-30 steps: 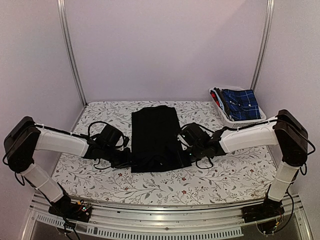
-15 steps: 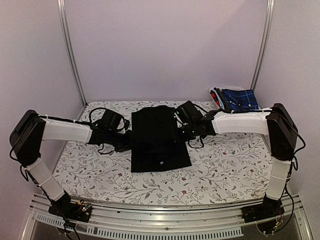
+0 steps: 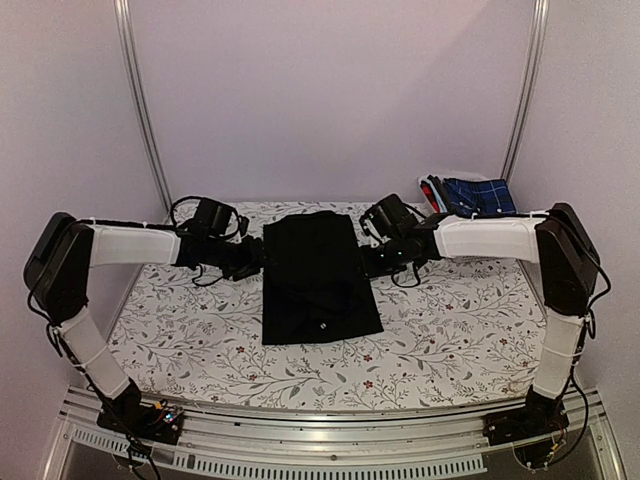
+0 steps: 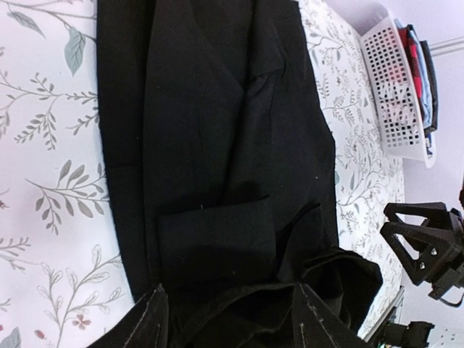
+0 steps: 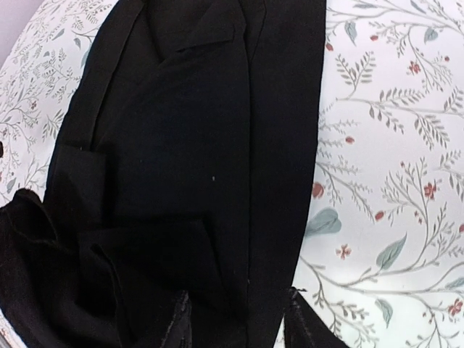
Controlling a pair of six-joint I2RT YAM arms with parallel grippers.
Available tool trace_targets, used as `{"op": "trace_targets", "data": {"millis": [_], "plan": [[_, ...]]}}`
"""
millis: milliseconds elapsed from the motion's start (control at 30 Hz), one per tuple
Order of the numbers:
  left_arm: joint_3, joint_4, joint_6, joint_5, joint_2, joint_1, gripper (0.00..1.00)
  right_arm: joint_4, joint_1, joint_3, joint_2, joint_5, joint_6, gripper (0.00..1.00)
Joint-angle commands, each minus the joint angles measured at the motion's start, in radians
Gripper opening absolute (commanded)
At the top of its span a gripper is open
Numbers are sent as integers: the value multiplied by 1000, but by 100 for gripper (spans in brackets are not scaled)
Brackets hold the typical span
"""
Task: Fold and stack the long sleeve shirts
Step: Adjust the 2/3-rectangle-folded shirt at the center of the board.
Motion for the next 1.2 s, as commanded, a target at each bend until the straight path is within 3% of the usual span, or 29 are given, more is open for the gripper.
{"op": "trace_targets", "data": {"millis": [0,167,467,767,933,1167], "plan": [[-103,-26,18,-17,-129,3,55,14,23,-133,-155,-41,-22,36],[-248,-46,-26,-23,-262,-31,40,32,94,-261,-236,-92,-19,18],[-381,-63,-97,-58,-283,-148,18,147,196,-344,-215,-259,27,13],[-240,1,-75,-4,-88,-204,15,146,184,-181,-70,-236,36,13],[-115,-3,-47,13,7,-210,17,112,109,-48,33,-215,46,14],[29,22,-49,5,110,-152,22,51,36,157,151,-155,17,23]]}}
